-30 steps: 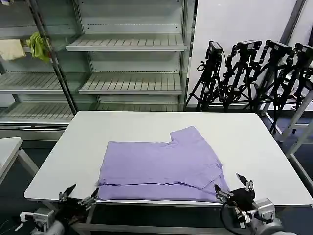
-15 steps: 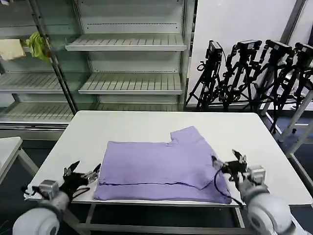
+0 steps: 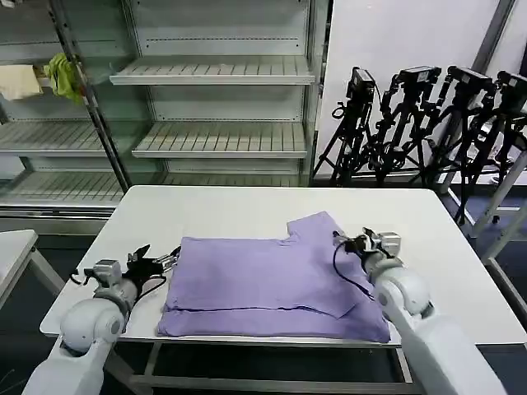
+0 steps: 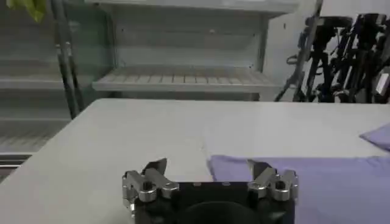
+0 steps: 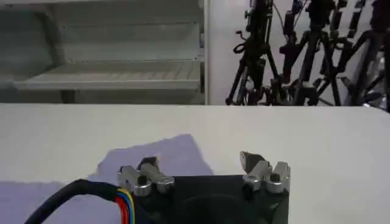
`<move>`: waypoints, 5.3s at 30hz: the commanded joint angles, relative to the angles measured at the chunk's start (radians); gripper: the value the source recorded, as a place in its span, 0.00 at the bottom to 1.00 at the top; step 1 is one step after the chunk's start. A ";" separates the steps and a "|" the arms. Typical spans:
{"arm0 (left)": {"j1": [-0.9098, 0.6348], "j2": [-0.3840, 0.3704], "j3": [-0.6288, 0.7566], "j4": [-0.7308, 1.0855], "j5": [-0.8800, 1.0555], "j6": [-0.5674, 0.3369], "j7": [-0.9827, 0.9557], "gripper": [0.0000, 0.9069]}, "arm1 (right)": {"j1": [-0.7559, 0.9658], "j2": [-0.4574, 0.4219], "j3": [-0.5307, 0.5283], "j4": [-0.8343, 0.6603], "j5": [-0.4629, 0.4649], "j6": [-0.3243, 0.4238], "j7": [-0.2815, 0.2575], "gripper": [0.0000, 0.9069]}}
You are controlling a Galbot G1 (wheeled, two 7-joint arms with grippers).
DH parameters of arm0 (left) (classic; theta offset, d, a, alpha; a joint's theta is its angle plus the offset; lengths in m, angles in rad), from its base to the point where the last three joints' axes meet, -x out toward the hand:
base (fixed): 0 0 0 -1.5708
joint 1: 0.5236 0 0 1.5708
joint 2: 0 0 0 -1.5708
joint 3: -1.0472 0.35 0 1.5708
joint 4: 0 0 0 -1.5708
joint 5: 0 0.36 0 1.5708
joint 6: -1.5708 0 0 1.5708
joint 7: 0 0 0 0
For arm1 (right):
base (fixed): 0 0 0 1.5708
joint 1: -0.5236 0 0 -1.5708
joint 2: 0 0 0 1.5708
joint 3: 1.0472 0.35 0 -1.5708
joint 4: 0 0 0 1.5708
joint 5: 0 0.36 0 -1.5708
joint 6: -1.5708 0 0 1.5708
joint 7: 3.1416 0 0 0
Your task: Fold and organize the clothes.
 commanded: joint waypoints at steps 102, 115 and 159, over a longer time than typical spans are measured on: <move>-0.093 -0.045 0.110 0.076 0.067 -0.012 0.040 0.01 | 0.018 -0.003 0.000 0.008 -0.068 0.002 -0.023 0.00; 0.025 -0.035 0.055 -0.075 0.054 -0.003 0.032 0.01 | -0.122 -0.084 0.075 0.189 -0.061 0.001 -0.020 0.00; 0.416 -0.057 -0.100 -0.442 0.080 -0.002 0.034 0.01 | -0.483 -0.213 0.194 0.510 -0.106 0.002 -0.042 0.00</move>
